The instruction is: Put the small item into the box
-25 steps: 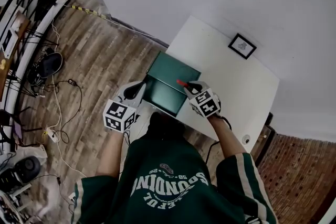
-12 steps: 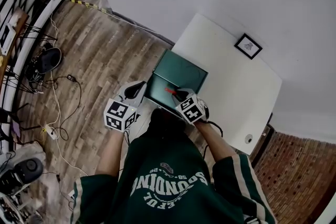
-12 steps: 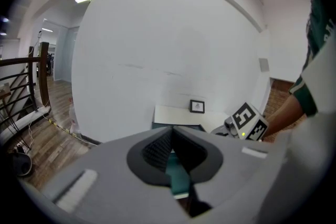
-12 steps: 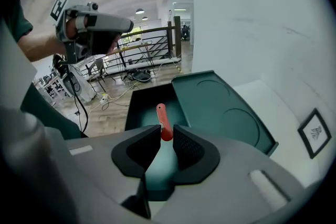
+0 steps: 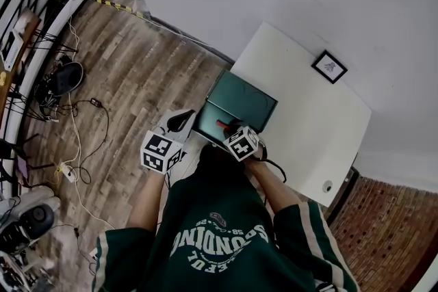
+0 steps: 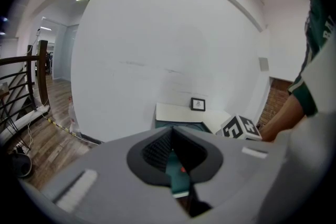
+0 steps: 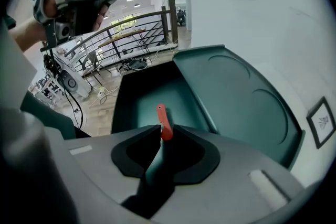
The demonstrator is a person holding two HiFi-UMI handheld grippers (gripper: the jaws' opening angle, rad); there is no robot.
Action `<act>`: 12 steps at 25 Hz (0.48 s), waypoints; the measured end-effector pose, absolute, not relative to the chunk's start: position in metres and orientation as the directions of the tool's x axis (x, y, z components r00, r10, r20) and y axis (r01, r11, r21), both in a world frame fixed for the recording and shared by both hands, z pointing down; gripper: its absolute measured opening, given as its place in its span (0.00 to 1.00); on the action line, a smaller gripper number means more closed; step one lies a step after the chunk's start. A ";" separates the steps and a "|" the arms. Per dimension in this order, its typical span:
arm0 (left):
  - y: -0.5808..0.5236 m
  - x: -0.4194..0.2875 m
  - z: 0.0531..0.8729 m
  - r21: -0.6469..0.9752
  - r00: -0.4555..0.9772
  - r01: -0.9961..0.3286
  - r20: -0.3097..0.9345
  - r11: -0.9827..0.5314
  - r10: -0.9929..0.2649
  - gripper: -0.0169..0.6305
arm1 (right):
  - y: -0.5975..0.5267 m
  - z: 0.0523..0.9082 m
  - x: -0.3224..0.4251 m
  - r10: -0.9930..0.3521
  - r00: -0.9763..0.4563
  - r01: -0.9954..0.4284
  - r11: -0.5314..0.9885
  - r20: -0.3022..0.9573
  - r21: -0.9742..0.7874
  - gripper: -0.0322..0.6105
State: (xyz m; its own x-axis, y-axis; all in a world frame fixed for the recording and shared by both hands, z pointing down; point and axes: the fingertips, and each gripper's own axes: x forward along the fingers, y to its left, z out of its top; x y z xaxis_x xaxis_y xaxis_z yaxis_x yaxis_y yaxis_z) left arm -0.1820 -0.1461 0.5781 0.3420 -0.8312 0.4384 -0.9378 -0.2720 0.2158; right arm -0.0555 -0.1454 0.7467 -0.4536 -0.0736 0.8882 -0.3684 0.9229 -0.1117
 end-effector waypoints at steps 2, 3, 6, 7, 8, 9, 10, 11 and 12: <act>-0.147 -0.183 0.580 0.215 0.342 -0.938 0.441 -0.272 -0.830 0.11 | -0.145 0.752 -0.058 -0.071 -0.437 -0.362 0.926 0.897 -0.103 0.17; -0.147 -0.183 0.581 0.215 0.342 -0.938 0.442 -0.272 -0.830 0.11 | -0.145 0.756 -0.059 -0.067 -0.433 -0.362 0.926 0.899 -0.105 0.17; -0.147 -0.185 0.582 0.214 0.343 -0.938 0.446 -0.273 -0.827 0.11 | -0.143 0.765 -0.062 -0.053 -0.420 -0.363 0.925 0.906 -0.114 0.17; -0.147 -0.185 0.582 0.214 0.344 -0.937 0.447 -0.275 -0.826 0.11 | -0.142 0.767 -0.063 -0.050 -0.414 -0.362 0.925 0.909 -0.114 0.17; -0.147 -0.186 0.581 0.213 0.345 -0.937 0.446 -0.276 -0.826 0.11 | -0.141 0.767 -0.063 -0.047 -0.409 -0.362 0.925 0.911 -0.114 0.17; -0.147 -0.187 0.580 0.213 0.346 -0.937 0.446 -0.277 -0.826 0.11 | -0.141 0.768 -0.064 -0.047 -0.404 -0.362 0.926 0.913 -0.112 0.17; -0.147 -0.187 0.579 0.213 0.347 -0.937 0.446 -0.279 -0.825 0.11 | -0.141 0.768 -0.064 -0.052 -0.402 -0.361 0.927 0.914 -0.106 0.17; -0.147 -0.187 0.579 0.212 0.347 -0.936 0.446 -0.280 -0.825 0.11 | -0.142 0.768 -0.064 -0.059 -0.404 -0.361 0.927 0.913 -0.099 0.17; -0.148 -0.187 0.580 0.211 0.348 -0.936 0.446 -0.282 -0.824 0.11 | -0.143 0.767 -0.064 -0.066 -0.411 -0.362 0.927 0.909 -0.096 0.17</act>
State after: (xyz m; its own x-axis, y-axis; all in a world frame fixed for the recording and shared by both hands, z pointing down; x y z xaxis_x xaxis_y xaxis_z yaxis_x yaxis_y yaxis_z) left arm -0.1870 -0.1479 0.5797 0.3483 -0.8245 0.4459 -0.9361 -0.2816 0.2105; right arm -0.0643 -0.1431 0.7672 -0.4105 -0.0662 0.9094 -0.3623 0.9271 -0.0960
